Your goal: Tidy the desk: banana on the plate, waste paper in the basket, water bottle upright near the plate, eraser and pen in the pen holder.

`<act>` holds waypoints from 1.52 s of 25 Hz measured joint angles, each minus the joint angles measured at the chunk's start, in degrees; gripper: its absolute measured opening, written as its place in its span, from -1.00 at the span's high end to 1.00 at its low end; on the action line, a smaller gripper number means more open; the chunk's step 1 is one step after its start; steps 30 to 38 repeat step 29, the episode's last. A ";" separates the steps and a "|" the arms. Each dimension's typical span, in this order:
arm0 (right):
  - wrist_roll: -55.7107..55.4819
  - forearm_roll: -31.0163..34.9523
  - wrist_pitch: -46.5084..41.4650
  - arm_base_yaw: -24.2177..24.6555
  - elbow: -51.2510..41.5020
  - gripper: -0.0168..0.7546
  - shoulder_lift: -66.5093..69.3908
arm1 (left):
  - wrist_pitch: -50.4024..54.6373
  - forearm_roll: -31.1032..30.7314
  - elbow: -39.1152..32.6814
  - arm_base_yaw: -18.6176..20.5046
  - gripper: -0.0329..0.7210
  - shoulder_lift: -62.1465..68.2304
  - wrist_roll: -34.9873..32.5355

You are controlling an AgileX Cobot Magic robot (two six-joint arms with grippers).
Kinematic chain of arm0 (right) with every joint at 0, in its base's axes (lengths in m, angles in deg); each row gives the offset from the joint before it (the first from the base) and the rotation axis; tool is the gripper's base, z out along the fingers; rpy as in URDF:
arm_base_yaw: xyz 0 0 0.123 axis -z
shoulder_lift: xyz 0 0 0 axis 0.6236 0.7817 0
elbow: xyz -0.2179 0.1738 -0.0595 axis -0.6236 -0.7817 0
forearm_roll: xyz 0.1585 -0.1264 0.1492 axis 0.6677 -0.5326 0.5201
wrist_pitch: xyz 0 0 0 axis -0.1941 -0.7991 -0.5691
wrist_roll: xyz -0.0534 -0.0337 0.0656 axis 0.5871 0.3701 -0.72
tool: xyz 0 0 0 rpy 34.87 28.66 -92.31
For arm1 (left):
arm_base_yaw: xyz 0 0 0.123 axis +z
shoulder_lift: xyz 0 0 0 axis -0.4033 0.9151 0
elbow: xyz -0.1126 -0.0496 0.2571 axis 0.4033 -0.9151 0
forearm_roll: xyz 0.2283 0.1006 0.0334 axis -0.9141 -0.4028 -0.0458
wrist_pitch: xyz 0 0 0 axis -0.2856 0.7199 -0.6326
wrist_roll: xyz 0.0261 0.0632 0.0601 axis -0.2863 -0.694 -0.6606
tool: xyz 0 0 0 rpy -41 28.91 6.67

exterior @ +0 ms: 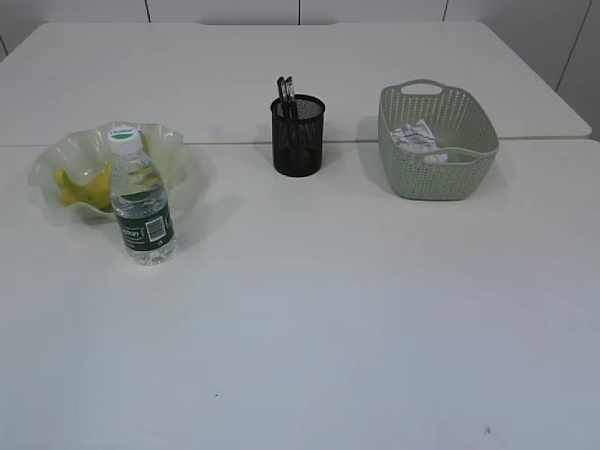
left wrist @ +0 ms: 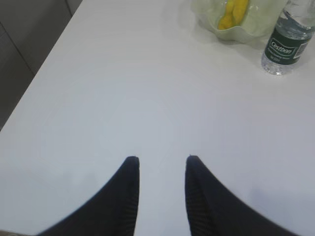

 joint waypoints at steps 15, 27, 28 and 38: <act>0.00 0.00 0.00 0.00 0.00 0.50 0.00 | 0.00 0.00 0.00 -10.01 0.34 0.00 0.00; 0.00 0.00 0.00 0.00 0.00 0.50 0.00 | 0.10 0.00 0.00 -16.40 0.34 0.00 0.00; 0.00 0.00 0.00 0.00 0.00 0.50 0.00 | 0.10 0.00 0.00 -16.40 0.34 0.00 0.00; 0.00 0.00 0.00 0.00 0.00 0.50 0.00 | 0.10 0.00 0.00 -16.48 0.34 0.00 0.00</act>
